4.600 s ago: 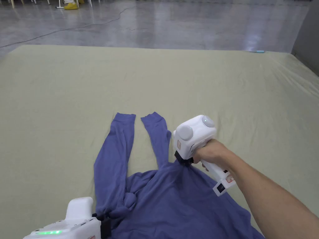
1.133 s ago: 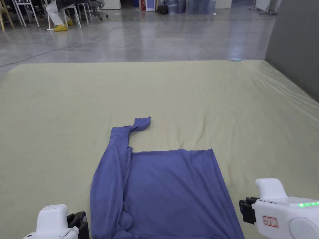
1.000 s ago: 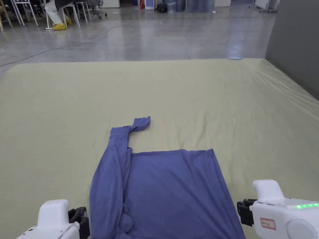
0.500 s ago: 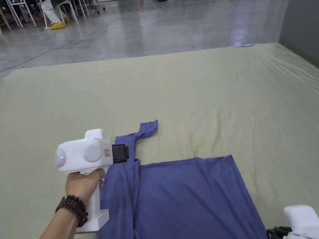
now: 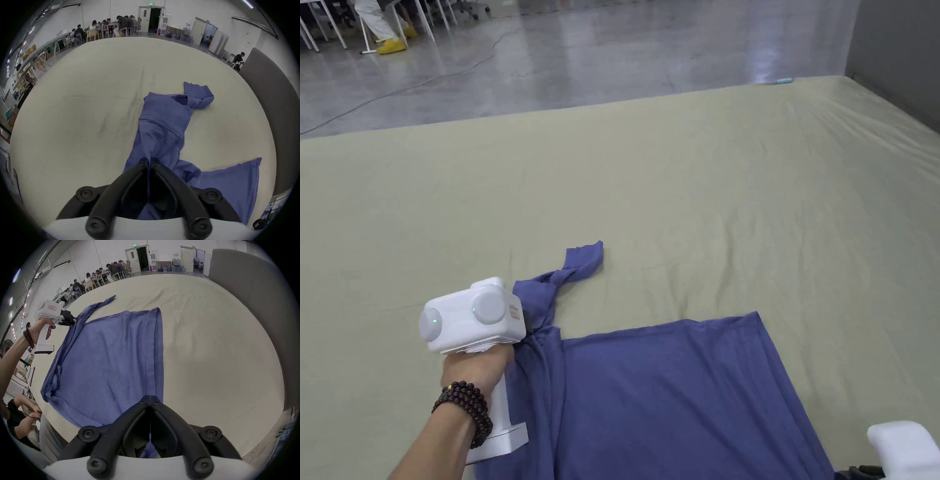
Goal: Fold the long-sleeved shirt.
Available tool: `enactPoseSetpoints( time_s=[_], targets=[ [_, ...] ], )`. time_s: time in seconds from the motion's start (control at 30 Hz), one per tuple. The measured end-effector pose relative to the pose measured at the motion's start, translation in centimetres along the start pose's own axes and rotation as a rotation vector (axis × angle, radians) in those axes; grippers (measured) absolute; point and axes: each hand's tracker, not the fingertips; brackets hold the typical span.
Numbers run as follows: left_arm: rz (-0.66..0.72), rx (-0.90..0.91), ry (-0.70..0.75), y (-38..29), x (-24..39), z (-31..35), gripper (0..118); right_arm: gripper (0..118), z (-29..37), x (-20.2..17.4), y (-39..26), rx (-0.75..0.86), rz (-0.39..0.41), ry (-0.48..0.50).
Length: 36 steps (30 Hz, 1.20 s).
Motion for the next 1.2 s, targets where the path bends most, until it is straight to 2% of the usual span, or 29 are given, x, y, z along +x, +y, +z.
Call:
enactPoseSetpoints(
  time_s=[0.13,0.2,0.4,0.53,0.67,0.8,0.83,0.87,0.9,0.93,0.97,1.03,1.07,1.1,1.17,1.2],
  targets=[
    [-0.029,0.084,-0.022,-0.2,-0.7,3.7,1,3,0.3,-0.2,0.2,0.012,0.009,0.003],
    [-0.035,0.149,-0.037,-1.3,-0.2,7.7,1,3,0.5,-0.4,0.2,0.020,0.015,0.005],
    [-0.142,0.288,-0.275,-5.4,5.3,16.2,1,3,0.5,-0.7,0.0,0.035,0.010,0.016],
    [-0.244,0.247,-0.361,-8.2,11.5,15.4,1,3,0.8,-0.6,-0.4,0.035,-0.005,0.013],
    [-0.303,0.114,-0.503,-12.3,17.5,12.4,1,3,2.0,0.2,-0.8,0.044,-0.023,-0.001],
    [-0.331,0.046,-0.504,-15.5,19.6,9.6,1,3,2.6,1.7,-0.8,0.047,-0.044,-0.028],
    [-0.324,0.042,-0.504,-16.1,19.5,9.0,10,3,2.7,2.0,-0.8,0.048,-0.045,-0.037],
    [-0.313,0.034,-0.497,-16.1,18.9,8.8,50,3,2.8,2.2,-0.8,0.049,-0.047,-0.043],
    [-0.309,0.023,-0.492,-15.9,18.3,8.8,117,3,3.0,2.3,-0.8,0.050,-0.049,-0.044],
    [-0.301,0.004,-0.487,-15.6,17.4,8.9,118,3,3.1,2.4,-0.7,0.052,-0.051,-0.044],
    [-0.279,0.078,-0.525,-15.4,15.6,10.1,118,3,3.1,2.5,-0.7,0.056,-0.053,-0.043],
    [-0.240,0.126,-0.490,-13.6,12.4,11.6,118,3,3.1,2.4,-0.6,0.061,-0.054,-0.041],
    [-0.212,0.157,-0.452,-12.6,10.4,12.5,118,3,3.0,2.3,-0.5,0.062,-0.053,-0.038],
    [-0.189,0.190,-0.413,-12.4,9.5,14.1,100,3,2.8,2.2,-0.4,0.063,-0.053,-0.034],
    [-0.164,0.252,-0.291,-10.7,5.6,15.2,0,3,2.4,1.8,-0.4,0.064,-0.051,-0.026],
    [-0.169,0.250,-0.219,-9.9,4.0,14.9,0,3,2.2,1.5,-0.3,0.063,-0.049,-0.021]
  ],
)
